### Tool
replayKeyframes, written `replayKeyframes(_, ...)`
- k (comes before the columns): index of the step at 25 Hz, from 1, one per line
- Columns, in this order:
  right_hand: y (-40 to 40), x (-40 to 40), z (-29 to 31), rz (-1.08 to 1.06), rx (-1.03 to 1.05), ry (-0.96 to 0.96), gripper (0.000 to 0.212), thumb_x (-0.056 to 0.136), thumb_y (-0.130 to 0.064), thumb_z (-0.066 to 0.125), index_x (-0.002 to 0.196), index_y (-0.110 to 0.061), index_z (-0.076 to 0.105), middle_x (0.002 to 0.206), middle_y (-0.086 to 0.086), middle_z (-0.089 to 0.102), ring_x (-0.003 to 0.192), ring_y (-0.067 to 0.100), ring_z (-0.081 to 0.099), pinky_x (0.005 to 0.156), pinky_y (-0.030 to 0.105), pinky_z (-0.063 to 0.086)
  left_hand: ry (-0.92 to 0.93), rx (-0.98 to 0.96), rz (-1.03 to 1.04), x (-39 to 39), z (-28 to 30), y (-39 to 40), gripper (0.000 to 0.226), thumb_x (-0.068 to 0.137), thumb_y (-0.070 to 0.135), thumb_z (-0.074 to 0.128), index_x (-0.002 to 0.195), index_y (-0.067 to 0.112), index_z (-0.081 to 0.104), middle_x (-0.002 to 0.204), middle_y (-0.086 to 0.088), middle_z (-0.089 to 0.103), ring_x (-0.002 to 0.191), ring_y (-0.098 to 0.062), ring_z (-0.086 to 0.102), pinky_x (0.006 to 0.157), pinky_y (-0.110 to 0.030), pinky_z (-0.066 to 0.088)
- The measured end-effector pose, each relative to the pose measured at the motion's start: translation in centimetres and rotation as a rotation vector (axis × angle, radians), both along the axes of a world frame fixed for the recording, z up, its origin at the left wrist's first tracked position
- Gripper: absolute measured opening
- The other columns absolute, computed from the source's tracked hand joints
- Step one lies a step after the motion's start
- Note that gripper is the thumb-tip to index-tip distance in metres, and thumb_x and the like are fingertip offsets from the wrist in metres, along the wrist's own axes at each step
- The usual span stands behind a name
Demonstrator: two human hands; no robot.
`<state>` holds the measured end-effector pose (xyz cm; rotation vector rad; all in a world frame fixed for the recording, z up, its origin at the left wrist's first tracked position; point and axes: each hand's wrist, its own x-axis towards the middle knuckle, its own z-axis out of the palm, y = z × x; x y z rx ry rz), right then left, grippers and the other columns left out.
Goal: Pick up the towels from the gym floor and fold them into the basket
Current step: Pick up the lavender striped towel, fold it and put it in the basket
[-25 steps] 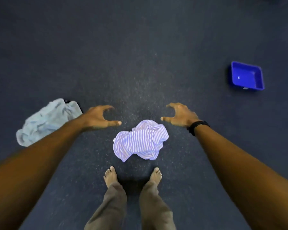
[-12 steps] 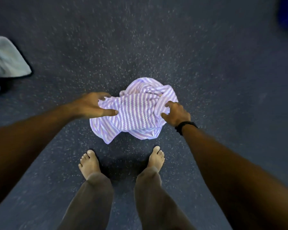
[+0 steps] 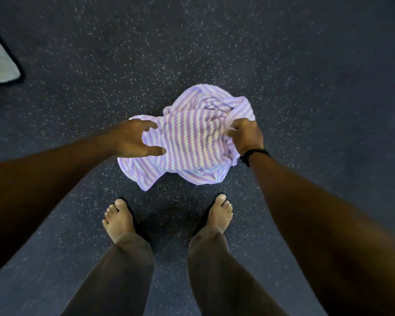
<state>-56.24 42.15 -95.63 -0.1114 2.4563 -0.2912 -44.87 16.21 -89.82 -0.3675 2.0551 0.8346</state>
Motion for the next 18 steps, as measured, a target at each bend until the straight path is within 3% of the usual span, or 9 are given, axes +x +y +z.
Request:
replayKeyframes(3,0.2,-1.9,6.3,-0.064,-0.295,0.037,0.046,0.084,-0.027,0.069,0.053,-0.011,0.039,0.06,-0.001,0.03,0.061,0.011,0.028,0.053,0.032,0.028,0.075,0.014,-0.016,-2.6,6.2,0.0,0.07,0.083,0.053,0.061,0.14,0.018,0.042,0.144,-0.004,0.047,0.128,-0.027,0.046,0.102,-0.035,0.038)
replayKeyframes(7,-0.4,-5.0,18.4,-0.223,-0.54,0.141,0.035,0.088,-0.02,0.066,0.057,-0.011,0.051,0.06,-0.003,0.036,0.059,0.001,0.03,0.048,0.02,0.029,0.169,0.0,0.026,-7.4,17.4,-0.1,0.083,0.078,0.056,0.067,0.145,0.017,0.037,0.147,-0.006,0.043,0.132,-0.025,0.045,0.105,-0.032,0.036)
replayKeyframes(9,-0.5,-7.1,26.3,-0.185,-0.585,0.206,0.033,0.089,-0.016,0.064,0.06,-0.006,0.052,0.059,-0.002,0.037,0.057,0.001,0.031,0.05,0.023,0.03,0.25,-0.037,0.036,-9.8,25.0,-0.1,0.096,0.067,0.071,0.064,0.144,0.018,0.039,0.146,-0.008,0.045,0.132,-0.024,0.046,0.107,-0.033,0.037)
replayKeyframes(13,-0.9,-11.5,44.2,-0.075,-0.578,0.392,0.031,0.09,-0.019,0.059,0.066,-0.001,0.053,0.058,0.008,0.043,0.059,0.009,0.035,0.056,0.038,0.036,0.461,-0.097,0.057,-13.6,41.3,-0.1,0.089,0.071,0.066,0.066,0.142,0.02,0.041,0.142,-0.008,0.049,0.13,-0.023,0.047,0.108,-0.033,0.037)
replayKeyframes(15,-0.8,-13.6,53.4,-0.051,-0.586,0.504,0.03,0.091,-0.022,0.058,0.069,-0.002,0.054,0.062,0.015,0.052,0.06,0.012,0.039,0.06,0.039,0.039,0.533,-0.127,0.047,-15.0,49.4,-0.2,0.099,0.063,0.078,0.06,0.143,0.023,0.039,0.142,-0.006,0.048,0.13,-0.023,0.046,0.109,-0.035,0.037)
replayKeyframes(18,0.3,-16.6,68.4,-0.058,-0.688,0.666,0.028,0.093,-0.021,0.057,0.069,-0.006,0.051,0.062,0.003,0.05,0.06,0.01,0.037,0.06,0.03,0.039,0.687,-0.178,0.044,-16.9,62.4,-0.1,0.104,0.057,0.084,0.054,0.143,0.026,0.039,0.143,-0.003,0.046,0.131,-0.022,0.045,0.109,-0.037,0.036)
